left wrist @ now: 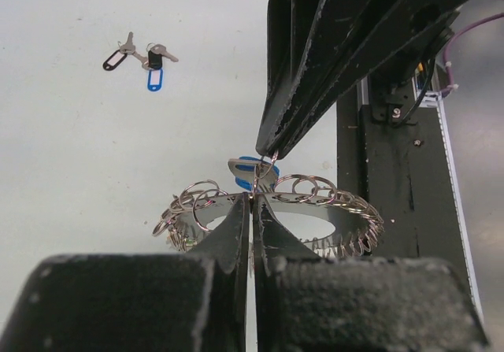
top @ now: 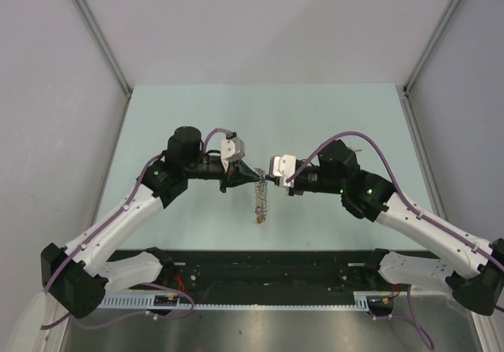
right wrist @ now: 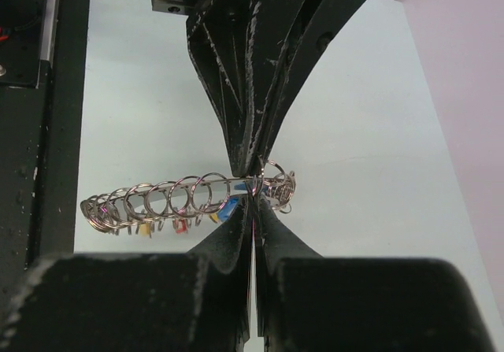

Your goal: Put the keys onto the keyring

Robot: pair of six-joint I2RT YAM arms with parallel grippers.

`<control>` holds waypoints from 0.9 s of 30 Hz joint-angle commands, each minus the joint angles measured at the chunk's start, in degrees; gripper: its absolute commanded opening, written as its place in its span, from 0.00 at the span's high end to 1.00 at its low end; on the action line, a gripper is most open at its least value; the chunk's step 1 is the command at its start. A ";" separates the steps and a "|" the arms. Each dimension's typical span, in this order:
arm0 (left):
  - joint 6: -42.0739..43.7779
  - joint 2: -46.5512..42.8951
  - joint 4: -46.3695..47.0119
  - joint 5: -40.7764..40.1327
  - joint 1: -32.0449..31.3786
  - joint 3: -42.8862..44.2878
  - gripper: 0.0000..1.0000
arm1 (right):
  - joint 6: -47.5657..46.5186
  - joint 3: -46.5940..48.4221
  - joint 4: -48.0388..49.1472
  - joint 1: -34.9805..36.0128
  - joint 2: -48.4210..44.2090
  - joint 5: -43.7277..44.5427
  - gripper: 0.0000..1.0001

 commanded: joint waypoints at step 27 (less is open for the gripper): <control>-13.16 -3.33 20.87 7.36 3.35 -2.73 1.00 | 3.89 -0.71 5.73 -0.18 -0.51 -0.11 0.91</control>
